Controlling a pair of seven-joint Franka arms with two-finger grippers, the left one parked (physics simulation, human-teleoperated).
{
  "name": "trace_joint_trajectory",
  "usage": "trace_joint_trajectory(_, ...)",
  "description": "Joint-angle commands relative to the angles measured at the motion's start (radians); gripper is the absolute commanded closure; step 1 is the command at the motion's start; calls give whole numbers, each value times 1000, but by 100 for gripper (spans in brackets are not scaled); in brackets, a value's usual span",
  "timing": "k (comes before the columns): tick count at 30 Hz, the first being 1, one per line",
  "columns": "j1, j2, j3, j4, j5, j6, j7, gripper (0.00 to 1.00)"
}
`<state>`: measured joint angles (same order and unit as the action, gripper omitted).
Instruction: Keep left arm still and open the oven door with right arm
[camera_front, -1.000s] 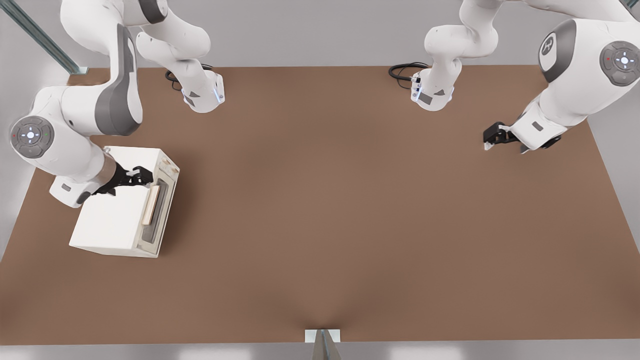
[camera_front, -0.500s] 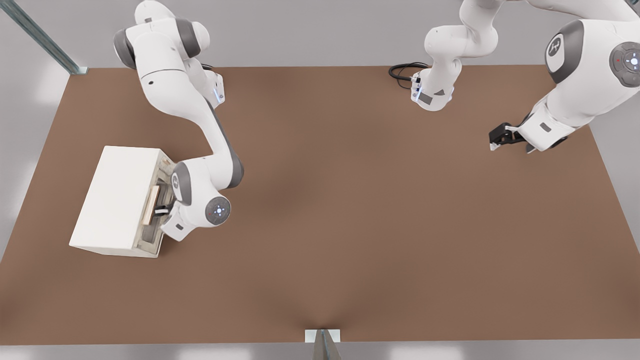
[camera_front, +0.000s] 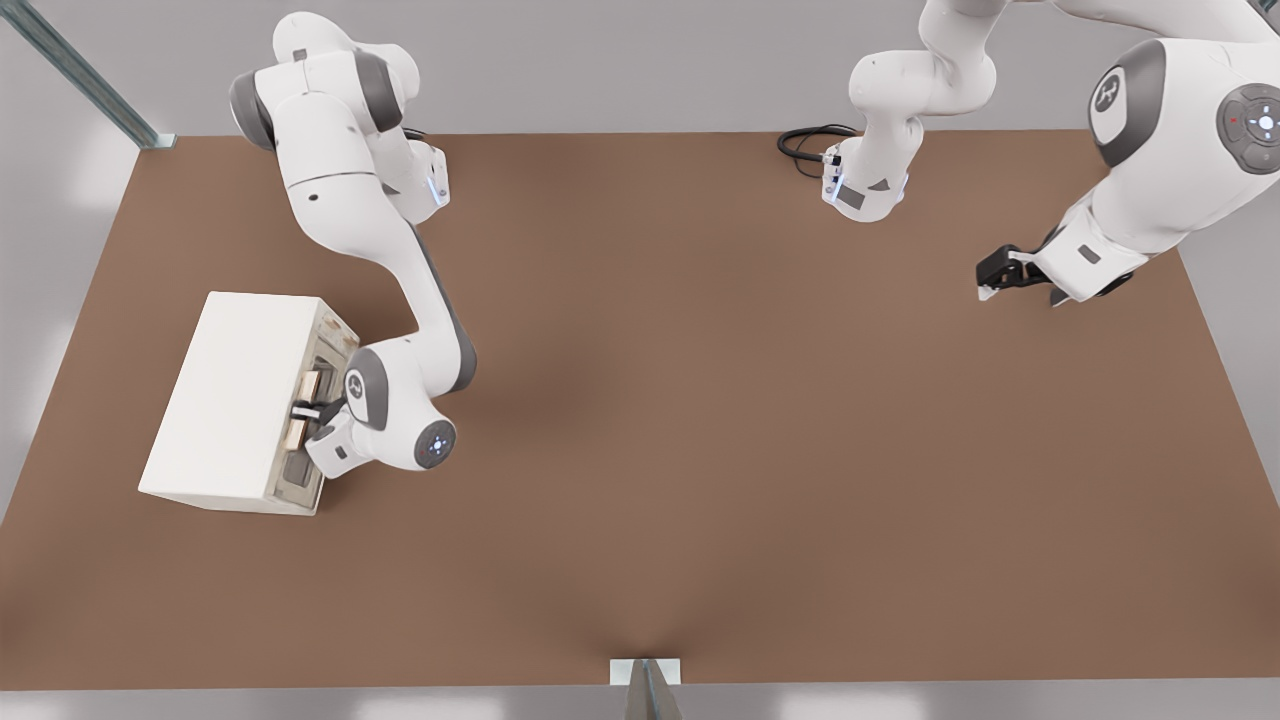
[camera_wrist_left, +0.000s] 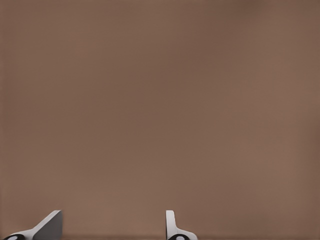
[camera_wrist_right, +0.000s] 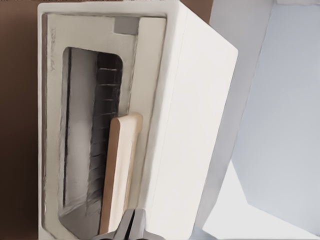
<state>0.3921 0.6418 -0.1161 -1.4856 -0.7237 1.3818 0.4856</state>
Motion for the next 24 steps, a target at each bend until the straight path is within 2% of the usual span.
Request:
trace_joint_trajectory(1, -3, 2, 0, -2, -6, 31, 211, 79)
trace_joint_trajectory(24, -6, 15, -2, -53, -39, 60, 215, 79)
